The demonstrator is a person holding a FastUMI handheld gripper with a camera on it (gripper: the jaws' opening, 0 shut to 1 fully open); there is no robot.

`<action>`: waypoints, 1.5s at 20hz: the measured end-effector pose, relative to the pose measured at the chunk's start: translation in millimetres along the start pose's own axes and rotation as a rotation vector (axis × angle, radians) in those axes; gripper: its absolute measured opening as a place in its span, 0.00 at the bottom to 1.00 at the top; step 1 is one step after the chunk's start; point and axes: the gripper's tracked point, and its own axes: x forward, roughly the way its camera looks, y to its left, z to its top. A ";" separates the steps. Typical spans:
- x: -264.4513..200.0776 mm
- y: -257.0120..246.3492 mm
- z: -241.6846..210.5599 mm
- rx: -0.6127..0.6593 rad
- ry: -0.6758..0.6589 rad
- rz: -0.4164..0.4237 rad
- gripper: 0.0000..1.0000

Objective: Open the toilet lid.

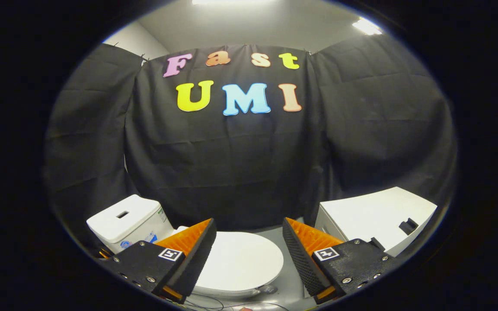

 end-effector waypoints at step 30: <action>19.1 -31.0 -274.6 0.445 0.568 -0.143 0.94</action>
